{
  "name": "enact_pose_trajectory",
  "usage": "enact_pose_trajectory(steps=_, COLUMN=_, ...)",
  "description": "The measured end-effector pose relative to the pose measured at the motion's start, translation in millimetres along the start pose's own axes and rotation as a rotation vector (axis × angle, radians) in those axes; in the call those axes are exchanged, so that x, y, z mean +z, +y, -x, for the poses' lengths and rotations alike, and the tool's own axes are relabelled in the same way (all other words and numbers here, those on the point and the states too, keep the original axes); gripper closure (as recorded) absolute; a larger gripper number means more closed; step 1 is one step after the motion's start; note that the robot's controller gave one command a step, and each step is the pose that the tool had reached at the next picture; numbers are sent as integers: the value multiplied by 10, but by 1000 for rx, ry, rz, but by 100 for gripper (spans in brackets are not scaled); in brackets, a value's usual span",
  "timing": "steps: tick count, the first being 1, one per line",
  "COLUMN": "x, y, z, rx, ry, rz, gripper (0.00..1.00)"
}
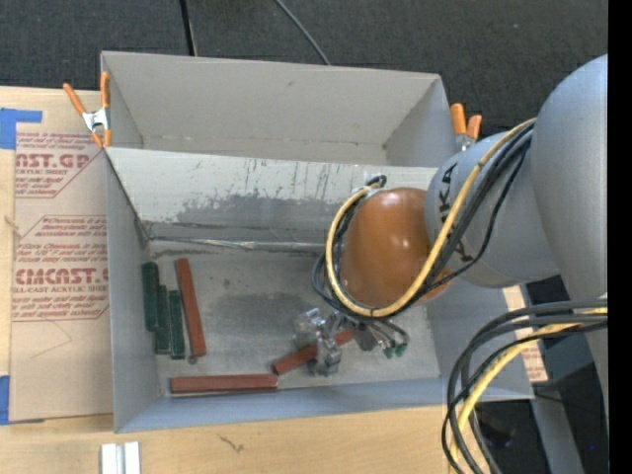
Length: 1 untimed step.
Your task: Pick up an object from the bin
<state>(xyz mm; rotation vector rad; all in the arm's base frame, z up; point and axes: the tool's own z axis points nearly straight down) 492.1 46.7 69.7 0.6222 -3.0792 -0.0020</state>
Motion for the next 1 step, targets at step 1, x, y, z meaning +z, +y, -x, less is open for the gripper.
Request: enact_pose_trajectory(steps=1, x=-1563, y=190, z=146, rx=-23, ry=-3, rz=-1, gripper=100)
